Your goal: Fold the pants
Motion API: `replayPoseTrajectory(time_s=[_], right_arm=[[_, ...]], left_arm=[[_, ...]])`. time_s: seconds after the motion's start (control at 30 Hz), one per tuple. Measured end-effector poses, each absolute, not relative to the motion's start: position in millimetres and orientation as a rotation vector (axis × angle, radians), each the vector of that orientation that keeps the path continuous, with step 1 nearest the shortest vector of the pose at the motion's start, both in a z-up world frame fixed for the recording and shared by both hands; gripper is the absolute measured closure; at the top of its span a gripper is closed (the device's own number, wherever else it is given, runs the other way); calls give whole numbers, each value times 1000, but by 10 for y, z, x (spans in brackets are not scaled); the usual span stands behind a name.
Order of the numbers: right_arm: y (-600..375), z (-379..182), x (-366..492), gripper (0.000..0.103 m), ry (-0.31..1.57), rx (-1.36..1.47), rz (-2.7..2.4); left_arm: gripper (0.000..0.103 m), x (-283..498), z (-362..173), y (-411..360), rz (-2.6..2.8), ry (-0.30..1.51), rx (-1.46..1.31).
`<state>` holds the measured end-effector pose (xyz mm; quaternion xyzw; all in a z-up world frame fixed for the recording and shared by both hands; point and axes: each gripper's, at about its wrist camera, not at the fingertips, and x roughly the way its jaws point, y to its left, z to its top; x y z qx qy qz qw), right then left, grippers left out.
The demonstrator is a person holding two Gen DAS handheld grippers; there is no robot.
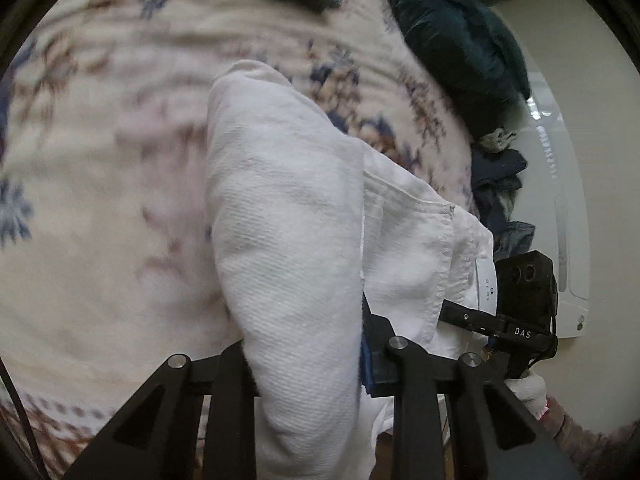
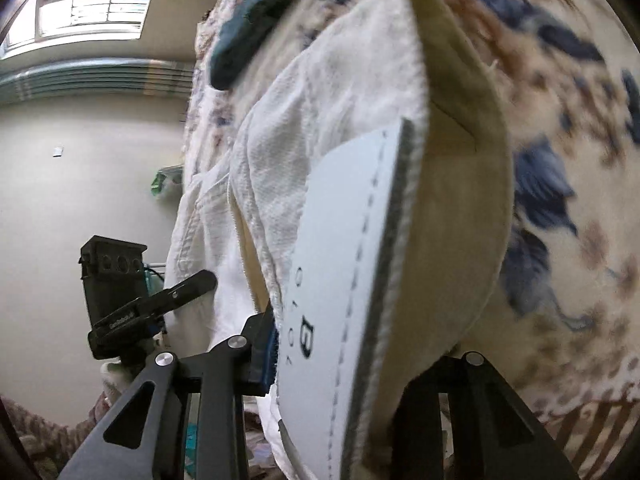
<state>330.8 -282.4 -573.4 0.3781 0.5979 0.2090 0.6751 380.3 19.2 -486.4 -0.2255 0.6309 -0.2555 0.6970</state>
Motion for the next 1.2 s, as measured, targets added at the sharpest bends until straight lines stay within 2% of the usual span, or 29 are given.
replayPoseTrajectory(time_s=[0.17,0.33,0.53,0.77,0.9,1.0,1.07,1.13,1.17,1.2], right_arm=[[-2652,-5184,3759,68,1306,821,445],[-2435,-4769,4665,68,1229,813,460],[-2160,-4679,6069,68,1155,776,531],[-1946,-5130,7616,68,1162,737,586],[-1933,-5634,8196,68,1214,786,591],[-1843,-6019,8424,68,1264,804,565],[-1895,-6160,8425,67,1292,789,562],[-1858,-6262,8480,53,1330,770,529],[-1893,-6237,8580,51,1345,768,515],[-1917,-6219,8621,44,1366,764,491]], left_arm=[[80,4530,-4364,365,-607,1357,-481],[80,5539,-3974,551,-613,1288,-440],[79,6893,-3927,773,-586,1220,-395],[79,8356,-4492,951,-528,1240,-407],[78,8796,-4888,1045,-516,1289,-415],[73,8965,-5210,1139,-493,1345,-429],[63,8962,-5405,1194,-472,1364,-416],[58,8884,-5388,1194,-466,1359,-403],[57,8840,-5333,1198,-442,1362,-400],[53,8820,-5284,1205,-417,1367,-398]])
